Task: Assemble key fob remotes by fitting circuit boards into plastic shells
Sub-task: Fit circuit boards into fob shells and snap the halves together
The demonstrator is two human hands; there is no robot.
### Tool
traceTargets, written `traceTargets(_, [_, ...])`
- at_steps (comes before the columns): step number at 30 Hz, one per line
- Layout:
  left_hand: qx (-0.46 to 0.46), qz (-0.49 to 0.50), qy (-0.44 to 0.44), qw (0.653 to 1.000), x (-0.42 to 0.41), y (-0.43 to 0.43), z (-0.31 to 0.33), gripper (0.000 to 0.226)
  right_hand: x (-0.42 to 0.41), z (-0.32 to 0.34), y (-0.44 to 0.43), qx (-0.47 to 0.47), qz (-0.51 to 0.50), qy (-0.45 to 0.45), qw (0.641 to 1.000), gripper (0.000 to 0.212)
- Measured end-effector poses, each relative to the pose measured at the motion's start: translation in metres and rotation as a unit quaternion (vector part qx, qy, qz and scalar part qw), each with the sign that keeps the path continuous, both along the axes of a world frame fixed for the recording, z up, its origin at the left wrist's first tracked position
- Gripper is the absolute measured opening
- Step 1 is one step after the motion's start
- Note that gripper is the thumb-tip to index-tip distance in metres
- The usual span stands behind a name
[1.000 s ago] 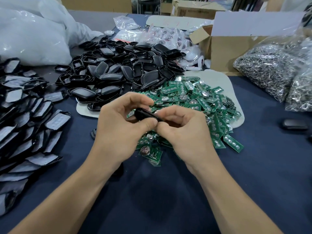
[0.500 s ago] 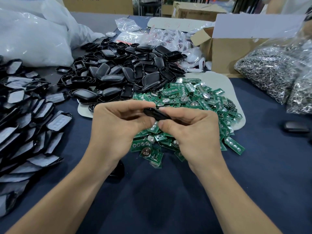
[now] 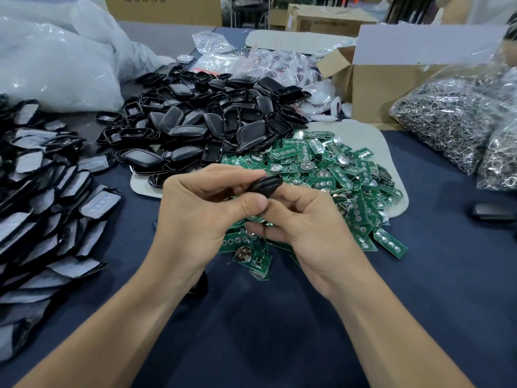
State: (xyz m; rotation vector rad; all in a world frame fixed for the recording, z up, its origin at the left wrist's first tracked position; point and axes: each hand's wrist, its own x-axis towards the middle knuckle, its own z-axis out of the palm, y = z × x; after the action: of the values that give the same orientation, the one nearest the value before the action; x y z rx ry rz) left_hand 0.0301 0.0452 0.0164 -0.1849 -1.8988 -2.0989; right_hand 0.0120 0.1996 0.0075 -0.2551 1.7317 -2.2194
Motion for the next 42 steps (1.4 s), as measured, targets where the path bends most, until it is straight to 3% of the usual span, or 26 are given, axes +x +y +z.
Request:
traceTargets(6, [-0.113, -0.012, 0.007, 0.993, -0.003, -0.001, -0.001, 0.052, 0.000, 0.001, 0.000, -0.083, 0.027, -0.065, 0.994, 0.021])
traceTargets(10, [-0.111, 0.003, 0.025, 0.993, -0.001, 0.002, -0.002, 0.044, -0.002, 0.003, 0.003, -0.159, 0.076, -0.114, 0.978, 0.022])
traceTargets(16, [-0.210, 0.083, 0.081, 0.971, 0.004, 0.006, -0.003, 0.040, -0.002, 0.002, 0.003, -0.170, 0.084, -0.117, 0.975, 0.020])
traceTargets(20, [-0.248, 0.117, 0.100, 0.957, 0.008, 0.008, -0.004, 0.040, -0.002, -0.001, 0.001, -0.131, 0.063, -0.082, 0.986, 0.024])
traceTargets(24, [-0.213, 0.140, 0.089, 0.963, 0.011, 0.010, -0.004, 0.039, -0.001, -0.007, -0.004, -0.033, 0.016, 0.028, 0.999, 0.032])
traceTargets(30, [-0.189, 0.117, 0.100, 0.970, 0.009, 0.006, -0.001, 0.042, -0.004, -0.015, -0.003, 0.131, -0.088, 0.209, 0.965, 0.037])
traceTargets(33, [-0.189, 0.101, 0.105, 0.971, 0.009, 0.006, -0.002, 0.041, -0.004, -0.014, 0.000, 0.143, -0.124, 0.234, 0.954, 0.047])
traceTargets(42, [-0.122, 0.078, 0.079, 0.986, 0.007, 0.005, -0.006, 0.035, 0.000, -0.010, 0.002, 0.195, -0.165, 0.262, 0.931, 0.047])
